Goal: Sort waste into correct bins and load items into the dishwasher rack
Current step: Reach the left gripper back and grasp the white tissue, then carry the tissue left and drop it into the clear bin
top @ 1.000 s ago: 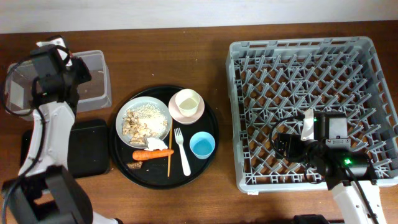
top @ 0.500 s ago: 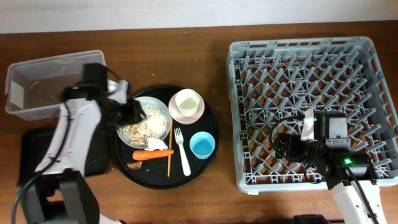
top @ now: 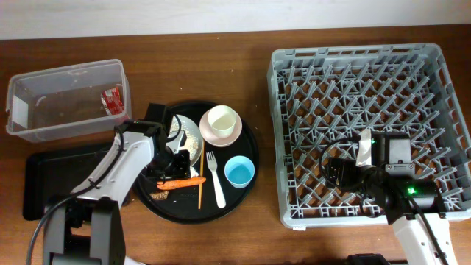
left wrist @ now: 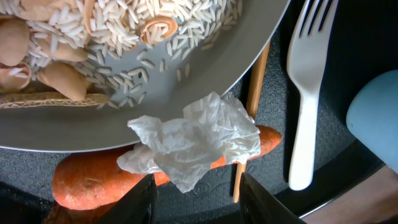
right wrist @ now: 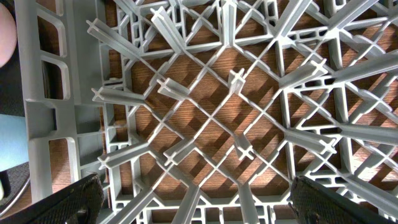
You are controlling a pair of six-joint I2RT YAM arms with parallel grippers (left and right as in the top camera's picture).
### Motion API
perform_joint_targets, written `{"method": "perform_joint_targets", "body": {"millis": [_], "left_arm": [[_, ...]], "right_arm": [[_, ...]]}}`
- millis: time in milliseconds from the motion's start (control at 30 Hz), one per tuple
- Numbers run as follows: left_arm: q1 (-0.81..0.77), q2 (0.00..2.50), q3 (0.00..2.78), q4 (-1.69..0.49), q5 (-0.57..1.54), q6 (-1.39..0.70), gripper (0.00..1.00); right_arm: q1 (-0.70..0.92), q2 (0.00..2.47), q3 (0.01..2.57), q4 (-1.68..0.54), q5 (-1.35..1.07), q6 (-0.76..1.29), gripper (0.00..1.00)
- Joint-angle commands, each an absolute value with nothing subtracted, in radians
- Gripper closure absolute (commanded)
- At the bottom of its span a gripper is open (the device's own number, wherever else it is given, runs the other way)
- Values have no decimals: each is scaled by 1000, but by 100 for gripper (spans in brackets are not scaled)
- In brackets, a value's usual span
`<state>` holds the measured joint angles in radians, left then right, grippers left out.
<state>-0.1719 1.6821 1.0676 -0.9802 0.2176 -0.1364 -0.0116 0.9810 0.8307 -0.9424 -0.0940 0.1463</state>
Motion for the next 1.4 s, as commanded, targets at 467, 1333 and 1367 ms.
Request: {"method": "perform_joint_targets", "body": {"millis": [467, 1333, 1367], "left_arm": [[-175, 1671, 1009, -879, 208, -145, 94], [291, 1823, 1454, -524, -57, -141, 51], [291, 1823, 1454, -525, -57, -141, 51]], "right_arm": [[-16, 977, 849, -943, -82, 140, 1], [-16, 977, 849, -944, -82, 140, 1], [-16, 977, 849, -944, -82, 140, 1]]}}
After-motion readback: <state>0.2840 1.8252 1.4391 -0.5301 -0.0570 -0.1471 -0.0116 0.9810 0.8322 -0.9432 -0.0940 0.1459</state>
